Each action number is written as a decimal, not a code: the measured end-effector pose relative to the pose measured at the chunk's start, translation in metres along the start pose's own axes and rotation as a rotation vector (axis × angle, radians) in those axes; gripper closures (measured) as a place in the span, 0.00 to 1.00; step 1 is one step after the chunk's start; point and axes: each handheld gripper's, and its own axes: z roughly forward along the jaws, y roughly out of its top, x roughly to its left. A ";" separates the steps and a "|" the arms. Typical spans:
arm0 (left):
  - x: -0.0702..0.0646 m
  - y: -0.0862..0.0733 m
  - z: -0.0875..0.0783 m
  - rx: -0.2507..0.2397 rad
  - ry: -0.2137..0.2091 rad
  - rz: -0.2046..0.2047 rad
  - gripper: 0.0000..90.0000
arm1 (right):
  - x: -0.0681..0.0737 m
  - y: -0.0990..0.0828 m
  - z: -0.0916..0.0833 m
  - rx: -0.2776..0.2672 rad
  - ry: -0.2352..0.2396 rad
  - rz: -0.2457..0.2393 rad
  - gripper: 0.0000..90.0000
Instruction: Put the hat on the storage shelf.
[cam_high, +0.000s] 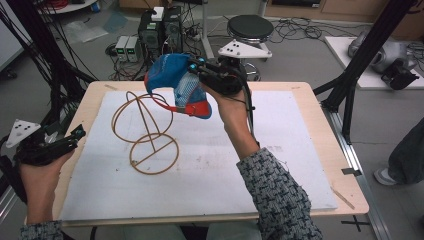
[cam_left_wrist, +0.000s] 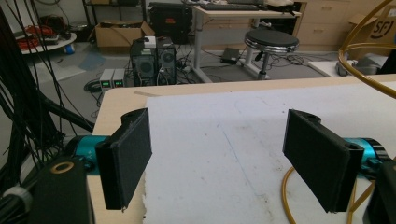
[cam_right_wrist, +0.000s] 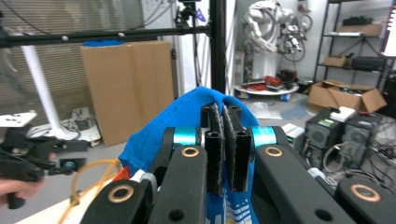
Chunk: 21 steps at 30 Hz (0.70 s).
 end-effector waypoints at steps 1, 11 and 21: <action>0.000 0.000 0.000 -0.001 -0.002 0.000 0.26 | 0.004 0.002 0.002 -0.004 0.018 0.002 0.98; 0.002 0.000 -0.001 -0.004 0.001 -0.004 0.26 | 0.018 0.000 0.013 0.006 0.085 0.019 0.97; 0.002 0.000 -0.002 -0.006 -0.001 -0.005 0.26 | 0.033 -0.009 0.029 0.069 0.135 -0.008 0.97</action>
